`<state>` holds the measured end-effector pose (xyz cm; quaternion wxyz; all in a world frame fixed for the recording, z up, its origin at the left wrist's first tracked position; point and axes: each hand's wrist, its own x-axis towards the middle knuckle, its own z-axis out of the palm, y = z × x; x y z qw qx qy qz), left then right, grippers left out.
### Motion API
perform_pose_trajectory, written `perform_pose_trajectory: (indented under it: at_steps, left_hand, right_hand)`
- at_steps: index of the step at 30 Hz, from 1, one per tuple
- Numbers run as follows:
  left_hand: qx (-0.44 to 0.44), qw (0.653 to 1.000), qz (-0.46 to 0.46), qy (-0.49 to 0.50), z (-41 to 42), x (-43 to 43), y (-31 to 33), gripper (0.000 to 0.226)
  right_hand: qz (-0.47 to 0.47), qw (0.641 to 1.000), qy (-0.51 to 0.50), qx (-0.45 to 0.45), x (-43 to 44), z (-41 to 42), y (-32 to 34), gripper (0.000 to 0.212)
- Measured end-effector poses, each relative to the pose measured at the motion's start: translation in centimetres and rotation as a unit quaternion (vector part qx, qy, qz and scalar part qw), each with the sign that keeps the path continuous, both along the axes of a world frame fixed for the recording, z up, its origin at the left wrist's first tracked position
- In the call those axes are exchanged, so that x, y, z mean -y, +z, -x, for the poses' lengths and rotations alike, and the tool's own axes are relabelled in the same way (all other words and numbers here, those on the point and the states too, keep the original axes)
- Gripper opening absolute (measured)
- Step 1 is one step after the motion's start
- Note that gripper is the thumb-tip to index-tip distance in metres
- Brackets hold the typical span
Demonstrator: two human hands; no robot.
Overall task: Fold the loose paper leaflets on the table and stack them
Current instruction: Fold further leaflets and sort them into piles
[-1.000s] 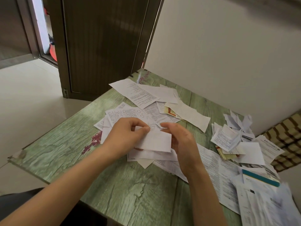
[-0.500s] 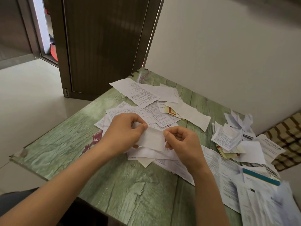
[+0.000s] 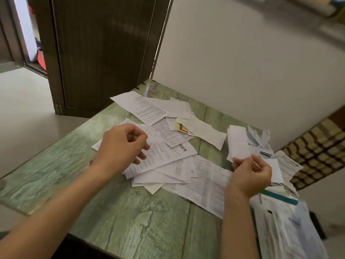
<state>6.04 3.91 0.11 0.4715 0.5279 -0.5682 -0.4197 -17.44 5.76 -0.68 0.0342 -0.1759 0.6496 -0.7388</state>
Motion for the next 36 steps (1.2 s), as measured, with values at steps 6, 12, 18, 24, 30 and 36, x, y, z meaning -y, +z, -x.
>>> perform_pose_trajectory:
  at_steps: [6,12,18,24,30,36]
  left_hand:
    - [0.022,0.999,0.005,-0.025,1.7,-0.7,-0.6,0.012]
    - [0.075,0.996,0.045,-0.023,1.6,-0.8,-1.1,0.014]
    - [0.130,0.986,0.101,0.000,1.2,-0.8,-1.5,0.015]
    - [0.255,0.961,0.101,-0.030,0.9,-0.3,-2.0,0.033]
    - [0.438,0.889,0.034,-0.128,1.0,-0.4,-2.8,0.080]
    - [0.488,0.858,0.075,-0.137,1.0,-0.5,-2.1,0.059]
  right_hand:
    - [-0.024,0.990,0.003,0.139,0.4,1.1,-1.0,0.023]
    - [-0.123,0.985,0.043,0.113,0.5,1.2,-1.3,0.035]
    - [-0.143,0.988,0.022,0.043,0.5,0.4,-1.3,0.025]
    - [-0.136,0.986,0.063,-0.067,0.6,-1.5,-1.0,0.019]
    - [-0.180,0.916,0.287,-0.214,0.9,-5.6,-1.6,0.028]
    - [-0.250,0.804,0.430,-0.325,0.5,-7.3,-2.3,0.035]
